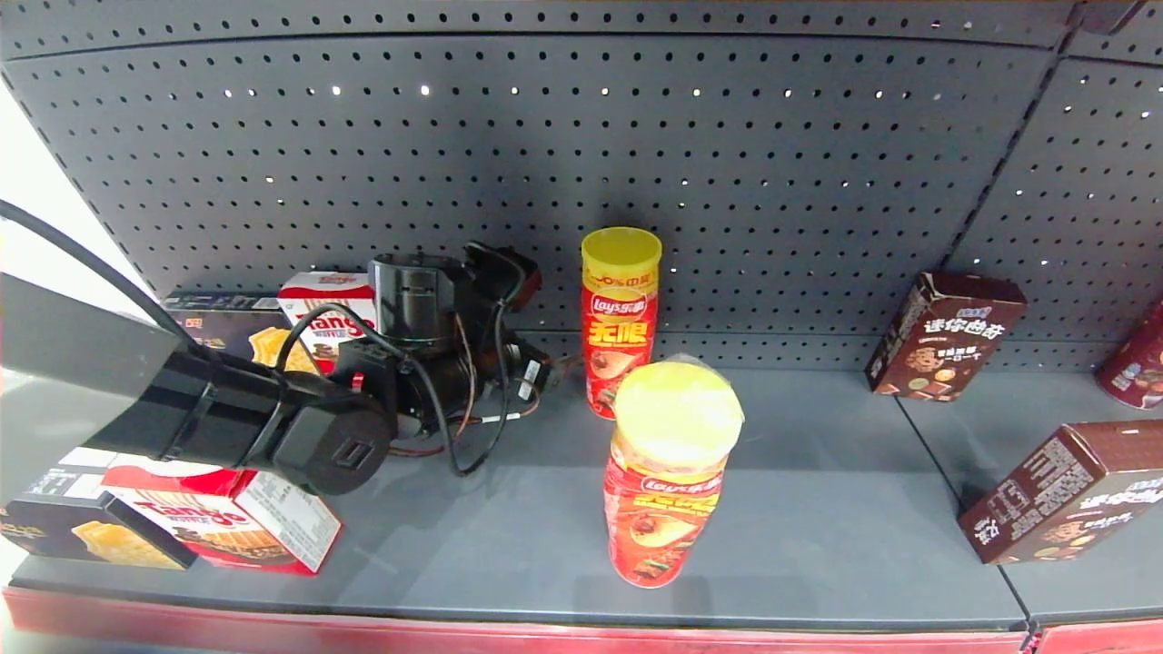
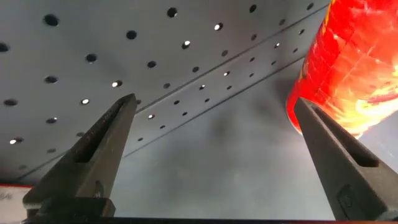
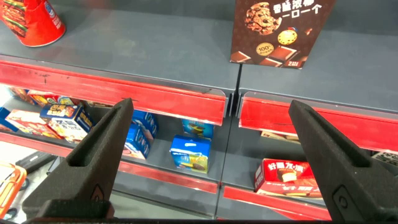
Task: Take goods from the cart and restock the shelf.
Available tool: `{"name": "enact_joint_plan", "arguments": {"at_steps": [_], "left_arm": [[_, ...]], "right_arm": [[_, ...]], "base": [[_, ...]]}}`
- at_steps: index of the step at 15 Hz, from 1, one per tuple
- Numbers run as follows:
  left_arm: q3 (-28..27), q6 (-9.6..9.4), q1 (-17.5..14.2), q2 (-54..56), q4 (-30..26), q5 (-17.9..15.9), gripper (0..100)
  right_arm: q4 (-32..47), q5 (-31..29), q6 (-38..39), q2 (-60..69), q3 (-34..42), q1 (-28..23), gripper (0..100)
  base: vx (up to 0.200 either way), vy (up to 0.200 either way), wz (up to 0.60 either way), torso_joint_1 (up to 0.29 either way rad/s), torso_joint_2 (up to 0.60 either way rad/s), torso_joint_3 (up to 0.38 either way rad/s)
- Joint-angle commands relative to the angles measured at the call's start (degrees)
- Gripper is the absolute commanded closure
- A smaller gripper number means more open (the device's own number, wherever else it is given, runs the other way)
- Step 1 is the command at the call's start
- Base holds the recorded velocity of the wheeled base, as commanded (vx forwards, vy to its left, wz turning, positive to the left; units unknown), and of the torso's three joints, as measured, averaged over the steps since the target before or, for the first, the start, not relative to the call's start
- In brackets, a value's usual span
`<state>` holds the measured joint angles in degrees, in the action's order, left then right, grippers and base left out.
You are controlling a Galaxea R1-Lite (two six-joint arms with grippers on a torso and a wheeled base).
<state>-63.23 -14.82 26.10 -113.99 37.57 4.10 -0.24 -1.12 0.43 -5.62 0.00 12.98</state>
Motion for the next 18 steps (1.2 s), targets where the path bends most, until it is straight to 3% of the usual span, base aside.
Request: {"name": "enact_joint_plan", "arguments": {"at_steps": [1,18], "left_arm": [[-1.0,0.06,0.4,-1.0,-0.1,0.0,0],[-2.6,0.15,2.1,-1.4,0.1,0.0,0]], "right_arm": [[0.0,0.0,0.0,-0.1,0.0,0.0,0],[0.0,0.0,0.0,-0.1,0.0,0.0,0]], "base": [[0.0,0.0,0.0,0.0,0.0,0.0],[0.0,0.0,0.0,0.0,0.0,0.0]]}}
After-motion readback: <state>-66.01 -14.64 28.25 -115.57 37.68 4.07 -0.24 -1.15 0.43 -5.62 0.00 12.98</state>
